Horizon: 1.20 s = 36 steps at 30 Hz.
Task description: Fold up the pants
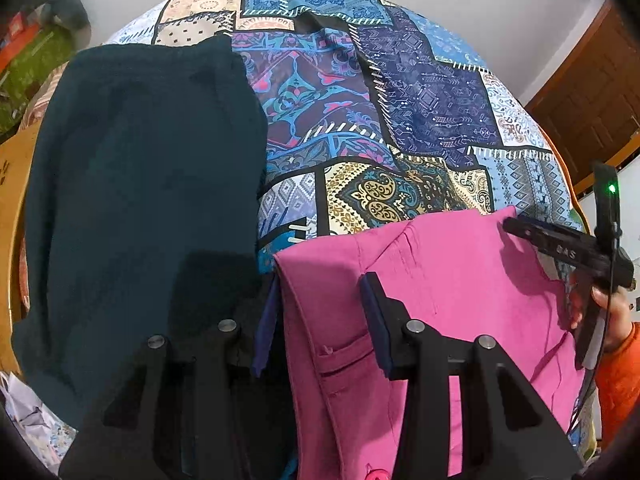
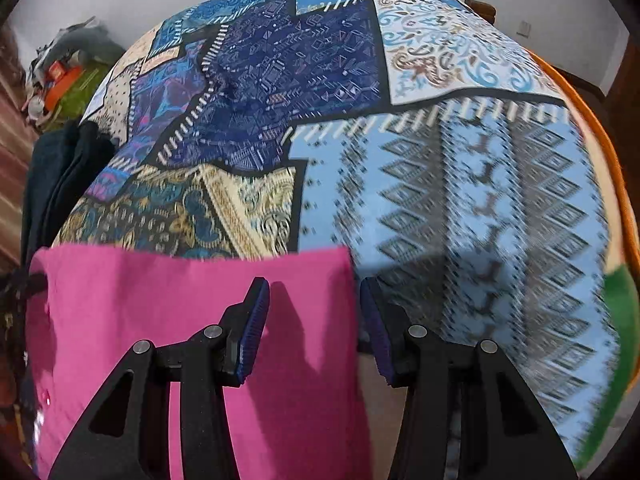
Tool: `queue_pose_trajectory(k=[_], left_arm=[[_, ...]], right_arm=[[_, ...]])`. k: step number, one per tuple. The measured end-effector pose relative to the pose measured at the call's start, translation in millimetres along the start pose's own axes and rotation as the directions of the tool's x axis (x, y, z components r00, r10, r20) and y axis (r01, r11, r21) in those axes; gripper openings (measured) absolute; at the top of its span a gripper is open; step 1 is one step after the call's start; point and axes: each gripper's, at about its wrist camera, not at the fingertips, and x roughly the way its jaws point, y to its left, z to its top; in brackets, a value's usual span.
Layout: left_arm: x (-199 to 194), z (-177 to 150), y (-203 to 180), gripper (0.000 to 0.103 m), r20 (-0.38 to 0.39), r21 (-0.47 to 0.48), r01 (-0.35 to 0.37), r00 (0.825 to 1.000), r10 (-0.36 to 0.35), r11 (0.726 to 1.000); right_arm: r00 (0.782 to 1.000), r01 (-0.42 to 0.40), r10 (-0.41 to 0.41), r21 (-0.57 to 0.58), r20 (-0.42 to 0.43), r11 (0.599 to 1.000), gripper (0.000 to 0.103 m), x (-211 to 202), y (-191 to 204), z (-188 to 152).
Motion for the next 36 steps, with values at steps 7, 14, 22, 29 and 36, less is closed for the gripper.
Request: queue_pose_trajectory(k=[7, 14, 22, 29, 36], left_arm=[[-16, -7, -10, 0.014, 0.065, 0.037, -0.038, 0.997, 0.036, 0.999], [-68, -13, -22, 0.014, 0.198, 0.100, -0.104, 0.977, 0.083, 0.990], [-113, -25, -28, 0.014, 0.234, 0.101, -0.083, 0.971, 0.057, 0.991], [-141, -55, -37, 0.015, 0.253, 0.122, -0.068, 0.967, 0.035, 0.990], [-164, -104, -50, 0.016, 0.269, 0.169, -0.091, 0.962, 0.043, 0.981]], right_arm=[[0.998, 0.048, -0.046, -0.040, 0.032, 0.998, 0.003, 3, 16, -8], [0.976, 0.035, -0.020, -0.067, 0.215, 0.997, 0.002, -70, 13, -3], [0.929, 0.020, 0.026, -0.122, 0.370, 0.992, 0.002, -162, 35, -14], [0.922, -0.007, 0.055, -0.126, 0.382, 0.992, 0.002, -194, 38, -62], [0.917, -0.041, 0.082, -0.111, 0.390, 0.993, 0.002, -216, 34, -113]])
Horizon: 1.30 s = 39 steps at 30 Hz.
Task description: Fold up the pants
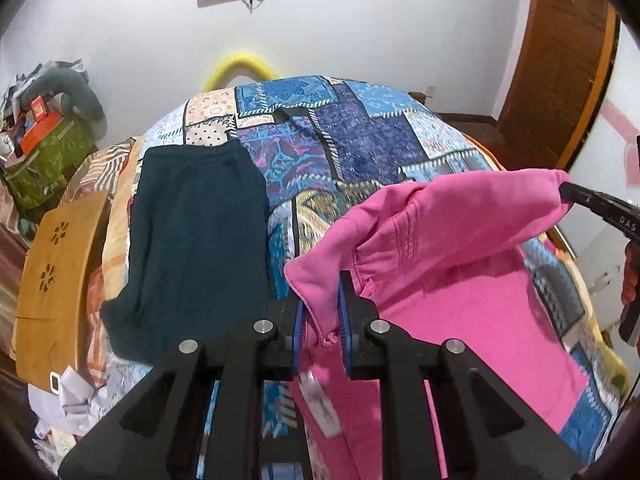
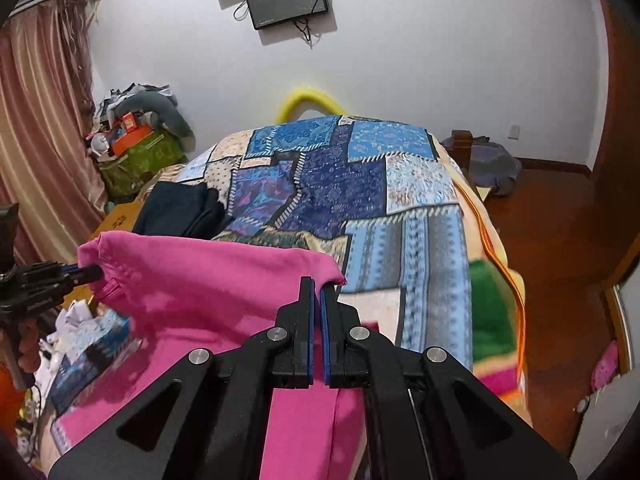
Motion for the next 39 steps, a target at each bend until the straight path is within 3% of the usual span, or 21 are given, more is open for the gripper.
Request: queue_pose_trajectory(k=[12, 22, 28, 30, 33, 34, 39], left_arm=[[-20, -73, -17, 0.019, -0.068, 0.036, -0.002, 0.998, 0.005, 0.999], [-15, -125, -38, 0.019, -0.152, 0.117, -0.010, 0.988, 0.028, 0.993], [-27, -138, -38, 0.031, -0.147, 0.130, -0.022, 0.988, 0.042, 0.991], [-36, -139, -34, 0.040, -0.136, 0.115, -0.030, 0.990, 0.046, 0.993], [-47, -138, -28, 0.058, -0.126, 0.085, -0.030, 0.991, 0.040, 0.996], [-52, -136, -25, 0.062, -0.115, 0.073, -0.033, 0.993, 0.041, 0.997], [-66, -125, -23, 0.080, -0.072, 0.039, -0.059, 0.995, 0.062, 0.997]], right_arm=[[0.998, -0.006, 0.005, -0.013, -0.061, 1.000, 0.002, -36, 10, -74], [0.983, 0.016, -0.025, -0.050, -0.180, 0.999, 0.004, -28, 13, -137], [0.979, -0.013, 0.013, 0.001, -0.203, 1.000, 0.007, -44, 10, -150], [0.981, -0.013, 0.011, -0.010, -0.193, 1.000, 0.020, -51, 15, -152], [0.989, -0.029, 0.026, -0.019, -0.144, 0.999, 0.061, -63, 24, -151], [0.991, -0.038, 0.034, -0.029, -0.132, 0.999, 0.067, -64, 29, -150], [0.983, -0.072, 0.043, -0.157, -0.178, 0.985, 0.068, -49, 61, -147]])
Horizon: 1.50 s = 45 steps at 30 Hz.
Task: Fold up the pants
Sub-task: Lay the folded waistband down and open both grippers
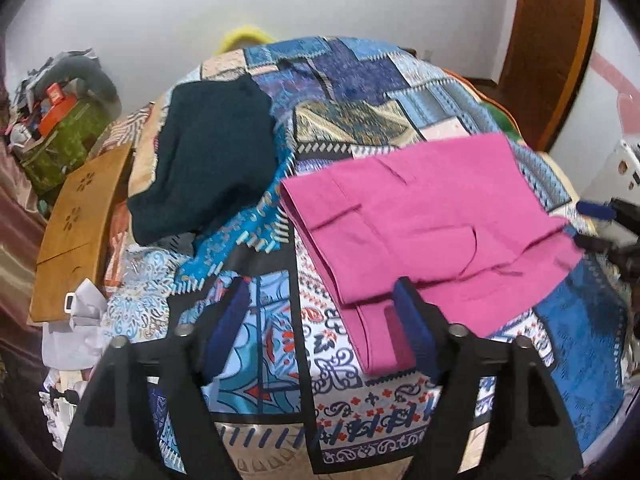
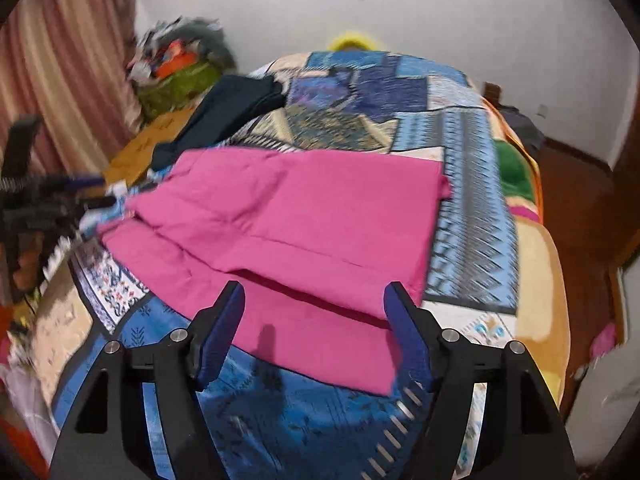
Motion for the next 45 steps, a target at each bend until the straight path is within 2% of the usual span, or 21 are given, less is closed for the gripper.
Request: queue_pose_trajectory(k=[2, 5, 8, 10, 11, 13, 15, 17, 18, 24, 25, 27, 29, 30, 31, 33, 37, 42, 45], left_arm=[[-3, 4, -3, 0.087, 0.018, 0.008, -0.009, 1.000, 0.008, 1.000], [-1, 11, -14, 0.092, 0.024, 0.039, -0.007, 1.000, 0.006, 0.999], [5, 16, -27, 0.092, 0.005, 0.073, 0.012, 1.000, -0.013, 0.997], [11, 18, -37, 0.092, -0.005, 0.103, 0.022, 1.000, -0.021, 0.994], [14, 18, -42, 0.092, -0.008, 0.119, 0.026, 1.000, -0.025, 0.993], [20, 19, -52, 0.092, -0.022, 0.145, 0.046, 0.999, -0.043, 0.988], [27, 18, -61, 0.092, -0.043, 0.164, 0.070, 0.997, -0.064, 0.984], [34, 16, -71, 0.092, -0.067, 0.189, 0.085, 0.995, -0.074, 0.978], [38, 14, -78, 0.092, -0.077, 0.212, 0.084, 0.995, -0.070, 0.974], [44, 12, -102, 0.091, -0.066, 0.303, 0.055, 0.997, -0.037, 0.951], [45, 13, -105, 0.088, -0.064, 0.313, 0.057, 0.997, -0.039, 0.948], [44, 15, -109, 0.075, -0.061, 0.327, 0.069, 0.997, -0.052, 0.942], [42, 17, -114, 0.051, -0.036, 0.346, 0.050, 0.999, -0.040, 0.937], [40, 17, -115, 0.044, -0.026, 0.350, 0.043, 0.999, -0.036, 0.936], [38, 18, -116, 0.030, -0.018, 0.349, 0.038, 0.999, -0.034, 0.936], [34, 20, -117, 0.018, -0.012, 0.343, 0.052, 0.999, -0.052, 0.938], [25, 20, -117, 0.011, 0.005, 0.344, 0.079, 0.996, -0.086, 0.936], [13, 12, -118, 0.010, -0.001, 0.344, 0.099, 0.994, -0.105, 0.934], [12, 7, -117, 0.010, -0.032, 0.328, 0.129, 0.992, -0.125, 0.936]], right_arm=[[1.000, 0.006, -0.008, -0.051, -0.027, 0.999, 0.068, 11, 8, 3], [0.997, 0.019, -0.029, -0.125, -0.077, 0.992, 0.068, 29, 19, 6], [0.990, 0.028, -0.053, -0.182, -0.133, 0.983, 0.066, 47, 26, 9], [0.989, 0.032, -0.059, -0.194, -0.136, 0.980, 0.064, 50, 27, 13], [0.988, 0.033, -0.061, -0.200, -0.140, 0.979, 0.062, 52, 28, 14], [0.985, 0.024, -0.060, -0.212, -0.164, 0.977, 0.045, 58, 28, 17], [0.981, 0.009, -0.051, -0.217, -0.186, 0.976, 0.035, 65, 30, 18], [0.981, 0.001, -0.043, -0.216, -0.191, 0.976, 0.021, 70, 29, 21], [0.980, 0.001, -0.044, -0.216, -0.193, 0.976, 0.009, 72, 30, 22], [0.995, 0.005, -0.024, -0.192, -0.096, 0.981, 0.005, 56, 28, 30], [0.997, 0.006, -0.020, -0.185, -0.074, 0.983, 0.005, 50, 27, 31], [0.999, 0.005, -0.012, -0.167, -0.041, 0.986, 0.004, 42, 25, 35], [1.000, 0.004, -0.007, -0.153, -0.019, 0.988, 0.004, 36, 23, 37], [1.000, 0.004, -0.005, -0.148, -0.010, 0.989, 0.004, 32, 22, 37], [1.000, 0.002, -0.002, -0.145, -0.003, 0.989, 0.004, 29, 22, 37], [1.000, -0.003, 0.004, -0.143, 0.003, 0.990, 0.004, 24, 23, 36], [1.000, -0.008, 0.010, -0.152, 0.011, 0.988, 0.004, 15, 26, 30], [1.000, -0.028, 0.030, -0.149, 0.008, 0.988, 0.004, 6, 29, 19], [0.999, -0.034, 0.034, -0.143, 0.004, 0.989, 0.004, 4, 32, 11]])
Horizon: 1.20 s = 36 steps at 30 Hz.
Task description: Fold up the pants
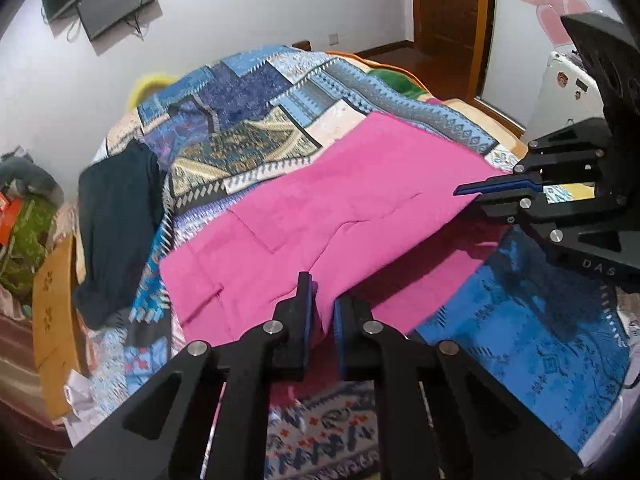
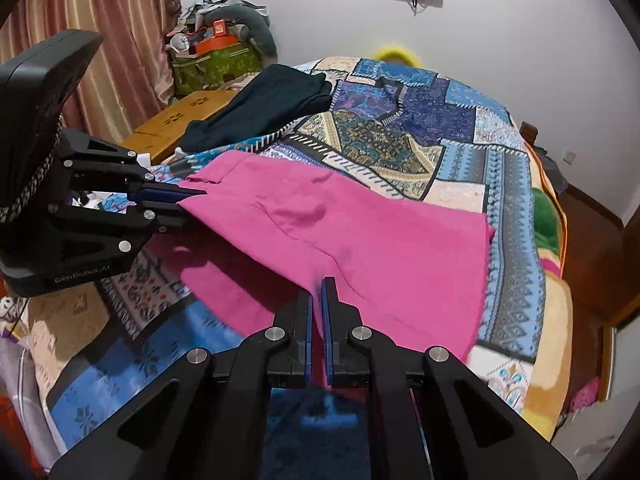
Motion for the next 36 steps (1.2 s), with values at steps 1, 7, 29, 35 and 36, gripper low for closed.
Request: queue_pose_trajectory(k=[1, 7, 29, 35, 36], left_arm=[[0, -2, -1, 0.010, -0.005, -0.007, 0.011, 1.000, -0.011, 1.000], [2, -15, -5, 0.014, -0.042, -0.039, 0.040, 0.998, -0.042, 0.998], [-40, 15, 59, 0.070, 0.075, -0.274, 0.021, 0.997, -0.001, 0.962], [3, 24, 75, 0.070, -0.003, -0.337, 0.067, 0.997, -0.073, 0.939], [11, 23, 76, 0.070, -0.019, -0.341, 0.071, 0.996, -0.083, 0.937]], right_arm=[[1.000, -0.004, 0.004, 0.007, -0.002, 1.000, 0.004, 0, 0, -3], [0.999, -0.041, 0.042, 0.032, -0.017, 0.999, 0.008, 1, 4, -19], [0.995, -0.038, 0.020, 0.187, 0.094, 0.982, 0.046, -29, -12, 10], [0.997, -0.058, 0.042, 0.282, 0.060, 0.958, 0.060, 2, -21, 19], [0.998, -0.054, 0.044, 0.294, 0.040, 0.954, 0.060, 10, -22, 19]])
